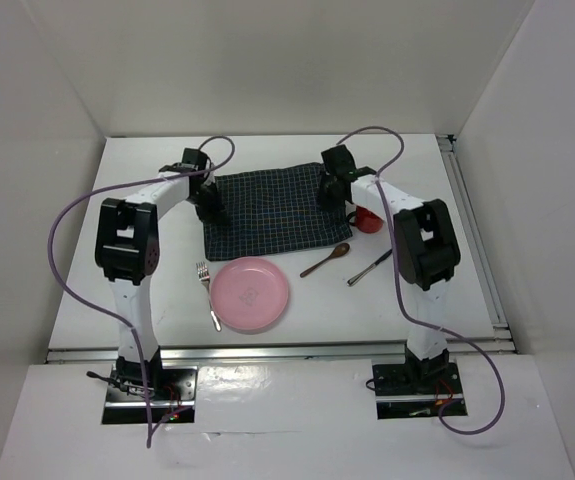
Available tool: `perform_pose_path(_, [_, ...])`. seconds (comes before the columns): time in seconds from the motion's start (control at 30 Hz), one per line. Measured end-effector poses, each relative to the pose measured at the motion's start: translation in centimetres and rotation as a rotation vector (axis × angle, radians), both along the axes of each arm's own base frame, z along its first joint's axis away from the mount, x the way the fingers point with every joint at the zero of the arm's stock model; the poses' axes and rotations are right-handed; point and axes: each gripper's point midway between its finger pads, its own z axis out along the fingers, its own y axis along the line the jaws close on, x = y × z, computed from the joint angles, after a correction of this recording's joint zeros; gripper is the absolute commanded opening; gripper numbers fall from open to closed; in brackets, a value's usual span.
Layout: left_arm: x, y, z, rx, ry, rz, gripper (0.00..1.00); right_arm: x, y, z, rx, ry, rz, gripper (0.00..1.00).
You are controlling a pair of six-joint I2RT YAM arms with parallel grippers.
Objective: Set the dinner table for one person
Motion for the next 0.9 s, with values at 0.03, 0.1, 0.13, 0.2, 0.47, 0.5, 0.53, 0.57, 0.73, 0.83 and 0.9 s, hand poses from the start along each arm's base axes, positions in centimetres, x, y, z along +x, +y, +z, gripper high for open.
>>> perform_pose_path(0.03, [-0.3, 0.2, -0.9, 0.011, 0.027, 0.003, 0.0, -0.5, -0.3, -1.6, -0.021, 0.043, -0.003, 0.0])
perform_pose_path(0.1, [-0.6, 0.8, -1.9, 0.034, 0.051, 0.01, 0.0, -1.1, -0.6, -3.5, -0.045, 0.095, -0.006, 0.0])
perform_pose_path(0.13, [-0.6, 1.2, -2.3, 0.048, 0.059, 0.012, 0.0, -1.4, -0.7, -4.1, -0.052, 0.113, -0.007, 0.0])
perform_pose_path(0.2, [-0.6, 1.4, -2.4, 0.054, 0.064, 0.016, 0.0, -1.7, -0.8, -4.9, -0.059, 0.135, -0.01, 0.0])
perform_pose_path(0.47, [1.8, 3.3, -2.5, 0.091, 0.054, 0.058, 0.0, -3.6, 1.0, -6.5, -0.028, 0.174, -0.002, 0.0])
perform_pose_path(0.5, [2.1, 3.9, -2.5, 0.094, 0.051, 0.071, 0.0, -4.0, 1.7, -6.6, -0.023, 0.173, 0.003, 0.0])
perform_pose_path(0.53, [2.4, 4.4, -2.4, 0.095, 0.048, 0.082, 0.0, -4.4, 2.4, -6.6, -0.018, 0.172, 0.013, 0.0])
perform_pose_path(0.57, [2.5, 4.9, -2.5, 0.101, 0.046, 0.092, 0.0, -4.7, 3.0, -6.6, -0.016, 0.17, 0.02, 0.0])
perform_pose_path(0.73, [2.2, 6.9, -2.1, 0.146, 0.043, 0.111, 0.0, -5.9, 5.0, -6.4, -0.027, 0.166, 0.043, 0.0])
perform_pose_path(0.83, [1.4, 7.2, -1.2, 0.16, 0.037, 0.094, 0.04, -6.6, 5.1, -5.9, -0.053, 0.166, 0.046, 0.02])
perform_pose_path(0.9, [1.1, 7.2, 0.2, 0.161, 0.016, 0.083, 0.05, -6.8, 5.1, -4.7, -0.054, 0.15, 0.048, 0.03])
